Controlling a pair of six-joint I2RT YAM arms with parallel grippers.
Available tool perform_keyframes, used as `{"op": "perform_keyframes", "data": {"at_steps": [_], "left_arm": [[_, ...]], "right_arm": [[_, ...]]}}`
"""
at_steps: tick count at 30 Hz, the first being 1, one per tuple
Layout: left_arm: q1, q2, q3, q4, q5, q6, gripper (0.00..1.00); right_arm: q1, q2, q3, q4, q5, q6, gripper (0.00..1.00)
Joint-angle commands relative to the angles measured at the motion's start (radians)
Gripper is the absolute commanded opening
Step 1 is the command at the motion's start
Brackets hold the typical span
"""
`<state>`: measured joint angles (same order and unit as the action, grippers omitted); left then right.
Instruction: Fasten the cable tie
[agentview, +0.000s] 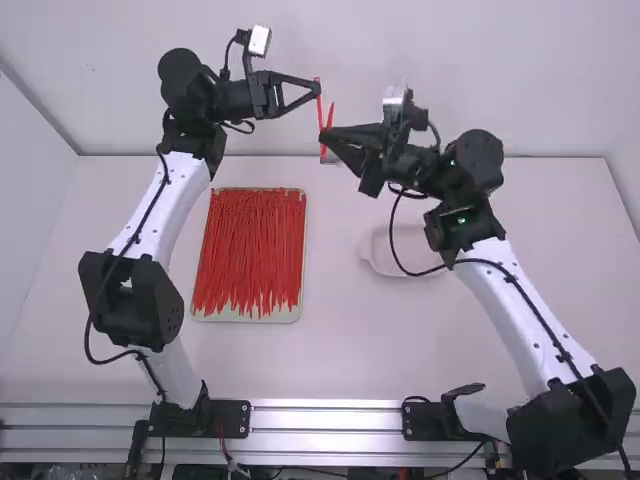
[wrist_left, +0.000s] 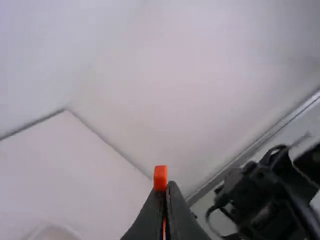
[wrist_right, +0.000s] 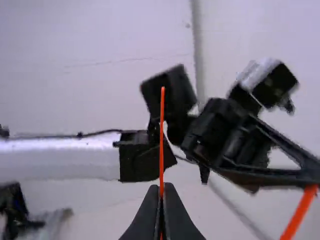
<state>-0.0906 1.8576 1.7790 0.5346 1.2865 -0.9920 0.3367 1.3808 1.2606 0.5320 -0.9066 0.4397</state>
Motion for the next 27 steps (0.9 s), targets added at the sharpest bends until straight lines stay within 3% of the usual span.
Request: {"op": "perform_keyframes", "data": {"at_steps": [1, 6, 10, 16, 18, 22, 27], "left_arm": [[0.006, 0.004, 0.000, -0.015, 0.018, 0.218, 0.02], [-0.001, 0.004, 0.000, -0.064, 0.025, 0.443, 0.02], [0.002, 0.004, 0.000, -0.089, 0.044, 0.597, 0.02], [0.010, 0.004, 0.000, -0.063, 0.050, 0.653, 0.02], [0.013, 0.004, 0.000, 0.017, 0.138, 0.701, 0.02], [0.006, 0.004, 0.000, 0.128, 0.261, 0.739, 0.02], [0.006, 0.004, 0.000, 0.163, 0.278, 0.735, 0.02]], "right_arm": [[0.015, 0.000, 0.099, -0.106, 0.102, 0.241, 0.00], [0.071, 0.000, 0.225, -0.452, 0.209, 0.264, 0.00], [0.113, 0.000, 0.296, -0.645, 0.287, 0.272, 0.00], [0.146, 0.000, 0.309, -0.761, 0.275, 0.340, 0.00], [0.149, 0.000, 0.309, -0.806, 0.255, 0.368, 0.00], [0.127, 0.000, 0.309, -0.803, 0.127, 0.305, 0.00], [0.144, 0.000, 0.309, -0.803, 0.118, 0.285, 0.00]]}}
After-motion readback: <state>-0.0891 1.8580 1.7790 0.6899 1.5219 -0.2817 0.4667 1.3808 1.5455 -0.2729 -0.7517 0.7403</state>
